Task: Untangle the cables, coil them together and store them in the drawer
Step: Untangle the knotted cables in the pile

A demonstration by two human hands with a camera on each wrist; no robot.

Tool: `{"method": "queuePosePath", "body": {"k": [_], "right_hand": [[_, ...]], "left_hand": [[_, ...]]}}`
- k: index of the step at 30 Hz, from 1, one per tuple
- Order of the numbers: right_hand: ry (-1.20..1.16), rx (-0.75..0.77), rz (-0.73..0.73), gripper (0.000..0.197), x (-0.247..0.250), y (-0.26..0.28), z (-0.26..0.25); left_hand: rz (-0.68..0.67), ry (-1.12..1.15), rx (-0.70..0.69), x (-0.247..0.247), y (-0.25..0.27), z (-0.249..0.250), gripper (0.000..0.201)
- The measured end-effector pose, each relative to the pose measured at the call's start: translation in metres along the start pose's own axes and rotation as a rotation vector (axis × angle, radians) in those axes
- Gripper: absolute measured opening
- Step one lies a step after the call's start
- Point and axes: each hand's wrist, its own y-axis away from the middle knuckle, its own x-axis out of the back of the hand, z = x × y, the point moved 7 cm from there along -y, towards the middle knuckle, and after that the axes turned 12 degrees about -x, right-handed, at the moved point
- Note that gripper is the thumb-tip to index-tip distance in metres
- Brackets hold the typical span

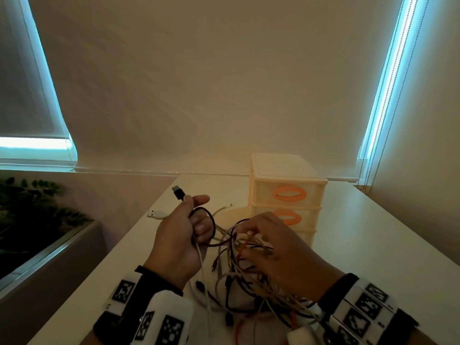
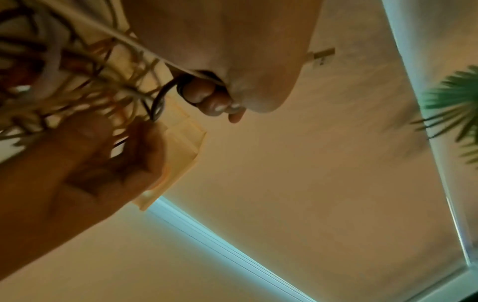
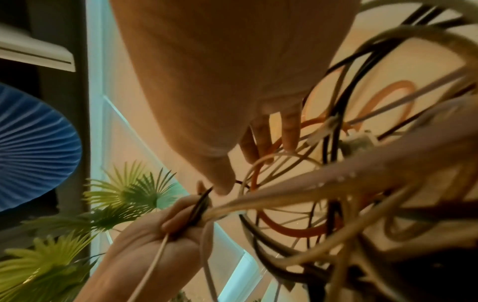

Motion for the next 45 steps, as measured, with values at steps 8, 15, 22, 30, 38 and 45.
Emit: {"method": "queuePosePath", "body": {"k": [8, 15, 22, 30, 38, 45], "right_hand": [[0.471, -0.108, 0.163, 0.032, 0.012, -0.006, 0.023], [0.636, -0.261, 0.218, 0.019, 0.077, -0.001, 0.072], [-0.037, -0.513, 0.323, 0.018, 0.116, 0.009, 0.1], [0.348, -0.277, 0.082, 0.063, 0.104, 0.008, 0.068], [-0.297, -0.094, -0.131, 0.053, 0.024, 0.002, -0.052], [0.197, -0.012, -0.115, 0.021, -0.004, -0.009, -0.009]], "left_hand": [[0.05, 0.229, 0.006, 0.007, -0.009, 0.027, 0.033], [0.168, 0.316, -0.133, 0.037, -0.026, 0.066, 0.034], [0.293, 0.244, -0.255, 0.06, -0.034, 0.08, 0.034], [0.184, 0.104, -0.169, 0.033, -0.027, 0.042, 0.033], [0.026, 0.075, -0.09, -0.001, 0.0, 0.01, 0.032], [-0.101, 0.338, 0.022, -0.003, -0.006, 0.025, 0.031]]}}
